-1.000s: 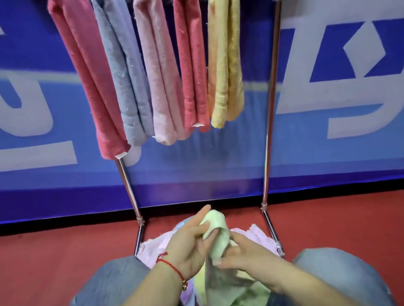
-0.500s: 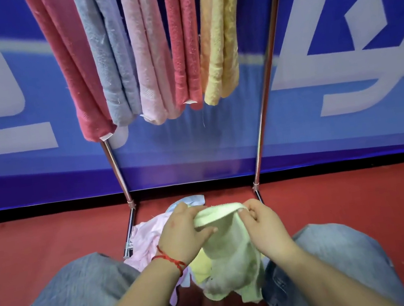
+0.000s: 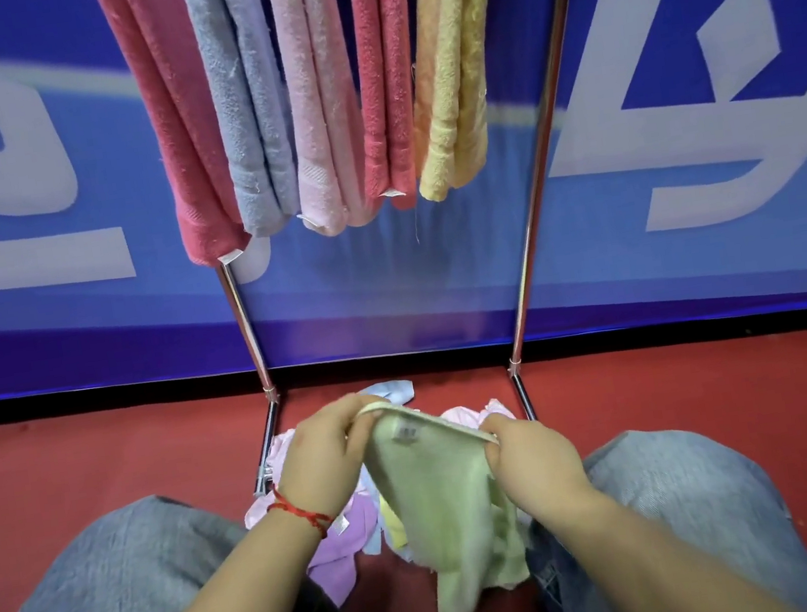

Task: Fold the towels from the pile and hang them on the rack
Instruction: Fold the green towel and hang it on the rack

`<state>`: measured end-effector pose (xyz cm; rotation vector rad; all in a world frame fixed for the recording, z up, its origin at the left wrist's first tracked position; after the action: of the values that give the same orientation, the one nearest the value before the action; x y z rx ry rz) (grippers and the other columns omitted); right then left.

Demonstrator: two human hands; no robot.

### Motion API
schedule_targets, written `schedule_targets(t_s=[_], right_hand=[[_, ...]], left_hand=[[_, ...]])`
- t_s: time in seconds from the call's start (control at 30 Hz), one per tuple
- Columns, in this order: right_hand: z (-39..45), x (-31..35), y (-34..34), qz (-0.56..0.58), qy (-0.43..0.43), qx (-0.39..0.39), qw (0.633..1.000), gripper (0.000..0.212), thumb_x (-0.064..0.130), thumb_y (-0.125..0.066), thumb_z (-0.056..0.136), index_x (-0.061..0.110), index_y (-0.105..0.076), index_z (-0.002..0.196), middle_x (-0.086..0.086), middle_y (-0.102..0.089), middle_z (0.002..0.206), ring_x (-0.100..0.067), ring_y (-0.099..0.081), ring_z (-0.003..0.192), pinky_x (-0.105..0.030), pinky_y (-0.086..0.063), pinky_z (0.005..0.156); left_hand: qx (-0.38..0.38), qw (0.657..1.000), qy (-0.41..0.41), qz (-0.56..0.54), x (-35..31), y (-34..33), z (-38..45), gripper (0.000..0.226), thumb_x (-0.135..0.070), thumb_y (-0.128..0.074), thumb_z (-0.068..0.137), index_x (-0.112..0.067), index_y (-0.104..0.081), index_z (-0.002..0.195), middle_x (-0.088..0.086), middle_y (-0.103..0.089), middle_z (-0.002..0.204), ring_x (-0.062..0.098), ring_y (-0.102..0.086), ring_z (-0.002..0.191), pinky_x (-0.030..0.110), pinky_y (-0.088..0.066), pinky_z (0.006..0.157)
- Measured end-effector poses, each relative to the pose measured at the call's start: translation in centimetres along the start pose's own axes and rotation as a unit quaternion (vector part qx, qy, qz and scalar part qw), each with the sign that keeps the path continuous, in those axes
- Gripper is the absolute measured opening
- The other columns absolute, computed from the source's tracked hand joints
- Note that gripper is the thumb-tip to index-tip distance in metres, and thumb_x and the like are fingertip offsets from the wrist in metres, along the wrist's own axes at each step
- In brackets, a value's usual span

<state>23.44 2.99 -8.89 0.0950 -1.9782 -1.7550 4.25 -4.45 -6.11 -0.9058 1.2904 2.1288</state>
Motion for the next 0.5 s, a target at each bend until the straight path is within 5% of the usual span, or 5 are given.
schedule_targets(t_s=[0.07, 0.17, 0.3, 0.5], right_hand=[[0.3, -0.6, -0.1, -0.027, -0.031, 0.019, 0.999, 0.033, 0.015, -0.036, 0.094, 0.021, -0.055, 0.120, -0.005, -0.060, 0.123, -0.025, -0.050, 0.120, -0.027, -0.039, 0.087], [0.9, -1.6, 0.0, -0.028, -0.092, 0.031, 0.995, 0.031, 0.010, -0.037, 0.091, 0.019, -0.058, 0.111, -0.004, -0.062, 0.118, -0.025, -0.058, 0.091, -0.026, -0.036, 0.069], [1.1, -2.7, -0.4, 0.069, -0.163, 0.048, 0.983, 0.026, 0.018, -0.037, 0.095, 0.018, -0.057, 0.111, -0.007, -0.065, 0.103, -0.027, -0.057, 0.088, -0.027, -0.036, 0.068], [0.4, -3.4, 1.3, 0.275, -0.166, -0.056, 0.945, 0.016, 0.022, -0.057, 0.091, 0.017, -0.055, 0.076, 0.002, -0.057, 0.068, -0.012, -0.050, 0.060, -0.024, -0.034, 0.049]], left_hand=[[-0.056, 0.998, 0.033, -0.027, 0.6, 1.0, -0.1, 0.020, -0.032, -0.050, 0.085, -0.029, -0.069, 0.086, -0.034, -0.065, 0.082, -0.013, -0.058, 0.085, -0.002, -0.036, 0.076], [-0.139, 0.985, 0.095, -0.042, 1.7, 2.7, 0.1, 0.021, -0.015, -0.058, 0.090, -0.032, -0.065, 0.081, -0.025, -0.066, 0.075, -0.004, -0.059, 0.078, 0.006, -0.040, 0.072], [-0.236, 0.952, 0.179, -0.079, 3.1, 4.7, 0.1, 0.013, -0.015, -0.057, 0.091, -0.012, -0.070, 0.091, 0.002, -0.066, 0.083, 0.016, -0.058, 0.082, 0.026, -0.039, 0.075], [-0.291, 0.911, 0.271, -0.106, 5.1, 5.6, -0.5, 0.025, -0.025, -0.058, 0.089, -0.005, -0.063, 0.077, 0.007, -0.055, 0.067, 0.018, -0.047, 0.066, 0.023, -0.037, 0.056]])
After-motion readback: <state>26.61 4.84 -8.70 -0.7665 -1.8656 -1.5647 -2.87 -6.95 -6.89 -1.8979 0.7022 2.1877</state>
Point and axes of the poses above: each hand's wrist, its own z-axis towards the middle knuckle, its own y-axis out of the back of the hand, x = y × z, the point moved 3 cm from there along z, towards the middle knuckle
